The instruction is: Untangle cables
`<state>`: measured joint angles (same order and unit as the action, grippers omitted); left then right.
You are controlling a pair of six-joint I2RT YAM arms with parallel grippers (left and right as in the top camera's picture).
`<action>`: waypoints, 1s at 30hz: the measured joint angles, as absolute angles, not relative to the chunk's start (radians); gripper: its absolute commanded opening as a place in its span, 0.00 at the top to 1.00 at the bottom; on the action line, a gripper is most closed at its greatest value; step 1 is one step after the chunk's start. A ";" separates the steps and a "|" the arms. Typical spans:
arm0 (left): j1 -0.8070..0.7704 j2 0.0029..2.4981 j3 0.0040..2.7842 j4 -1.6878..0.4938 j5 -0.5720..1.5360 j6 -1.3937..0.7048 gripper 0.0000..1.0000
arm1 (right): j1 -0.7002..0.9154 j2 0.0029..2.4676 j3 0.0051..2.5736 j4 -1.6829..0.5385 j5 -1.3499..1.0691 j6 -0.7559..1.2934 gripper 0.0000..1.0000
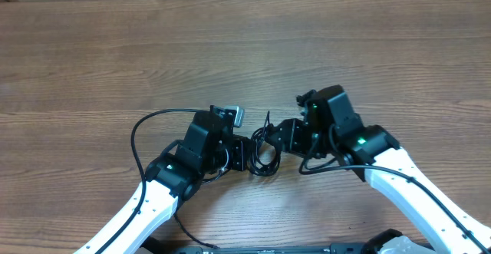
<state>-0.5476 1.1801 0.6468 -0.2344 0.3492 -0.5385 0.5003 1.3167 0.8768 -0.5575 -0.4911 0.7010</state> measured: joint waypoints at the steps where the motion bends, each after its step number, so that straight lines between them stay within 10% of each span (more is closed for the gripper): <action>1: -0.548 1.180 0.647 -0.234 0.354 -0.535 0.96 | 0.512 1.328 0.877 -0.534 -0.489 0.707 0.57; 7: -0.548 1.180 0.647 -0.234 0.368 -0.521 0.96 | 0.569 1.361 0.877 -0.513 -0.436 0.770 0.75; 30: -0.547 1.180 0.647 -0.231 0.367 -0.520 0.96 | 0.572 1.440 0.877 -0.508 -0.359 0.838 0.74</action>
<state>-0.5472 1.1801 0.6468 -0.2310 0.3668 -0.5201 0.5724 1.4403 0.8768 -0.5076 -0.3592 0.8383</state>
